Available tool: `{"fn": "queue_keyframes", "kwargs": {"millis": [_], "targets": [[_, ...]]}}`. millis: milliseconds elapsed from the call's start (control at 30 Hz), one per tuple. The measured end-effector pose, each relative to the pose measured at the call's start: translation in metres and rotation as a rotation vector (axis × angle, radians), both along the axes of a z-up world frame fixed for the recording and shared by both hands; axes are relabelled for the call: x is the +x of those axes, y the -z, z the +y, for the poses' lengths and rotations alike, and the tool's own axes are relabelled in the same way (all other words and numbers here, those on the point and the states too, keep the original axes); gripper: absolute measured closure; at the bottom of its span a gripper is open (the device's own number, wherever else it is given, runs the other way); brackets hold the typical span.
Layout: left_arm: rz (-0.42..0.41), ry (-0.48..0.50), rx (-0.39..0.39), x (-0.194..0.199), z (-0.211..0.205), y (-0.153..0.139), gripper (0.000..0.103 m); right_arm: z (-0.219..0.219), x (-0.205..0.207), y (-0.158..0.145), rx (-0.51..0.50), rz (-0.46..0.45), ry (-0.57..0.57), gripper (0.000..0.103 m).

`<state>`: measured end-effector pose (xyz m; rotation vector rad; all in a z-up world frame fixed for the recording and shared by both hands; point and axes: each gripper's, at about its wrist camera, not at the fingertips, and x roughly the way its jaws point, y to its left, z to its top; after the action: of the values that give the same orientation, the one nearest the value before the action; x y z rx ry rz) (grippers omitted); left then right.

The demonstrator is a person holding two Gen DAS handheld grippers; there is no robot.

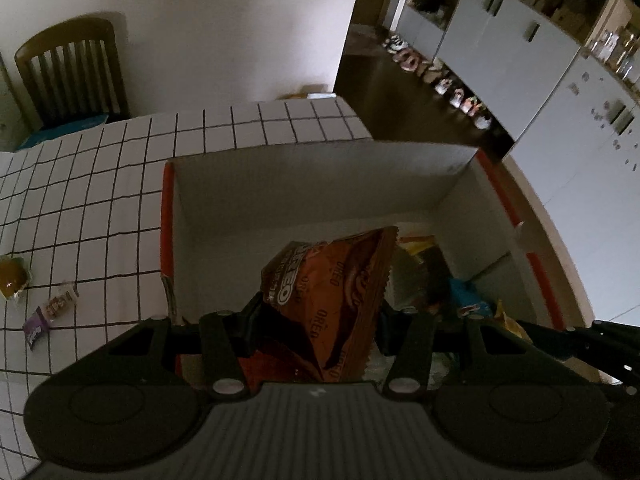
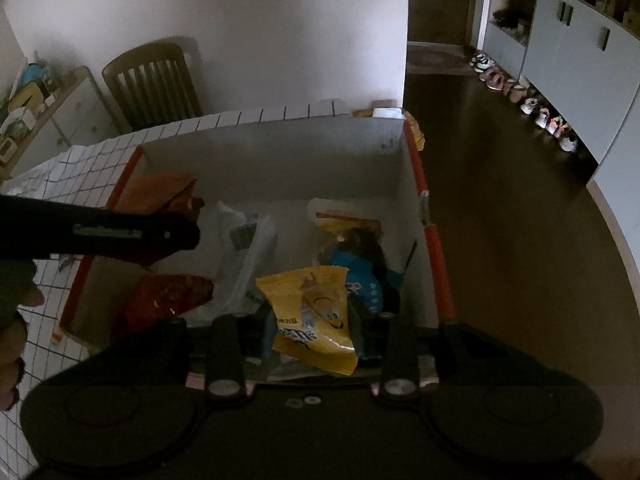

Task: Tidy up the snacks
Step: 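Lower both packets into the box and open both grippers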

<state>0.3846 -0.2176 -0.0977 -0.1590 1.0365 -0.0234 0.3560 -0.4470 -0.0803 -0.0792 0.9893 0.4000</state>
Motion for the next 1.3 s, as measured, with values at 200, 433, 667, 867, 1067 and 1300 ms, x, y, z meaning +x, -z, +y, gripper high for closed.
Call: {"fn": "queue_keyframes", "kwargs": {"millis": [200, 433, 667, 867, 1067, 1300], "targets": [[0.035, -0.014, 0.026, 0.006, 0.001, 0.011, 0.05, 0.004, 0.003, 0.008, -0.007, 0.023, -0.008, 0.068], [0.037, -0.018, 0.031, 0.004, -0.004, 0.013, 0.033, 0.006, 0.002, 0.011, -0.005, 0.044, -0.02, 0.066], [0.026, -0.005, 0.047, -0.008, -0.008, 0.006, 0.032, 0.005, -0.005, 0.005, 0.015, 0.039, -0.028, 0.051], [-0.003, 0.003, 0.039, -0.027, -0.005, -0.01, 0.022, 0.005, -0.017, -0.01, 0.028, 0.01, -0.043, 0.034], [-0.041, 0.007, 0.033, -0.046, 0.003, -0.027, 0.022, 0.007, -0.029, -0.027, 0.035, -0.026, -0.049, 0.021], [-0.084, 0.008, 0.005, -0.074, 0.019, -0.047, 0.015, 0.013, -0.046, -0.046, 0.045, -0.061, -0.059, 0.016]]}}
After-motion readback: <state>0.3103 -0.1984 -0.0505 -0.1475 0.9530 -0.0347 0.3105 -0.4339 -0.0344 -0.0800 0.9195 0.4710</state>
